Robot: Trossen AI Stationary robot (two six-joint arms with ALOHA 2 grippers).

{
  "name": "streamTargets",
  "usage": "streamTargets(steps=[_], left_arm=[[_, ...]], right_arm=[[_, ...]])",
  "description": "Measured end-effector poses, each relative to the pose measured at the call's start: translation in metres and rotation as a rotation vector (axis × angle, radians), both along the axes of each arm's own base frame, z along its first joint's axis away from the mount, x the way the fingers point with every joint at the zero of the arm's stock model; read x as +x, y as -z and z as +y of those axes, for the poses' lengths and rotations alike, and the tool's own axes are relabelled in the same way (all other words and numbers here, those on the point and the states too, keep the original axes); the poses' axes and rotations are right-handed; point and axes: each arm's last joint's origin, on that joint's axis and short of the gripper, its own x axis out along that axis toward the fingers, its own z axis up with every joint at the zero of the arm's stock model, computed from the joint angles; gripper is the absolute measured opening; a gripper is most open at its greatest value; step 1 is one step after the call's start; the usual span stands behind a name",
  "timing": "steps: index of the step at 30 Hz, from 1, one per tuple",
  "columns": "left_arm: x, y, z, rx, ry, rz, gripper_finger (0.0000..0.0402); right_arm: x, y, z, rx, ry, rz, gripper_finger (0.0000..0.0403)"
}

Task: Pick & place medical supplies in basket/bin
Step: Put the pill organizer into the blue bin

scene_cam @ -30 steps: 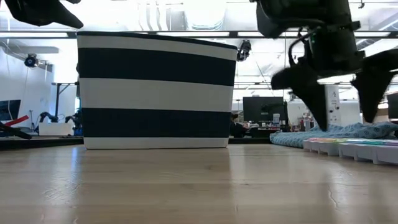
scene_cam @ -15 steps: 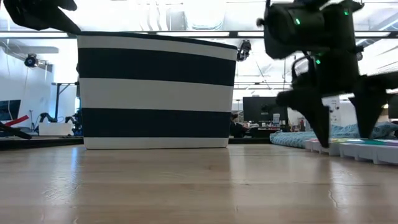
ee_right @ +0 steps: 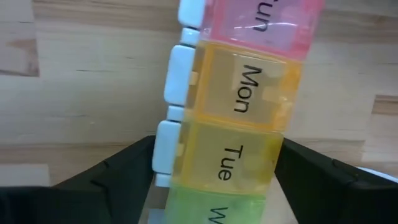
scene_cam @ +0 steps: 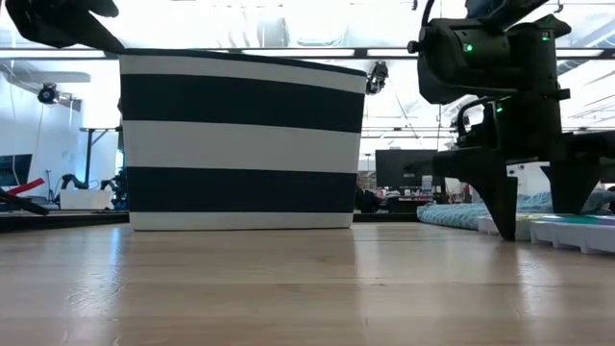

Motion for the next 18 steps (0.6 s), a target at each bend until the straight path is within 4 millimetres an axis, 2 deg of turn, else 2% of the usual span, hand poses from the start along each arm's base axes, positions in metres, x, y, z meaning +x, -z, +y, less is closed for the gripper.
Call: streamTargets(steps=[4,6,9,12,14,18], left_arm=[[0.0,0.0,0.0,0.0,0.0,0.0,0.0198],[0.0,0.0,0.0,-0.005,-0.004,-0.002,0.0198],[0.0,0.0,0.0,-0.011,-0.006,-0.005,0.0198],[0.0,0.0,0.0,-0.012,-0.007,-0.006,0.0198],[0.0,0.0,0.0,-0.012,-0.007,-0.007,0.0198],[0.001,0.0,0.0,-0.017,-0.015,-0.015,0.0198]], right_arm=[[0.002,-0.002,0.0,-0.012,0.0,-0.015,0.0243],[0.007,-0.007,0.001,-0.014,-0.043,-0.025,0.0239],[0.029,-0.031,0.005,-0.001,-0.161,-0.139,0.0239],[0.051,-0.084,0.013,0.005,-0.323,-0.313,0.0239],[0.063,-0.128,0.018,-0.058,-0.396,-0.458,0.0239],[0.066,-0.232,0.01,-0.4,-0.37,-0.752,0.0248]])
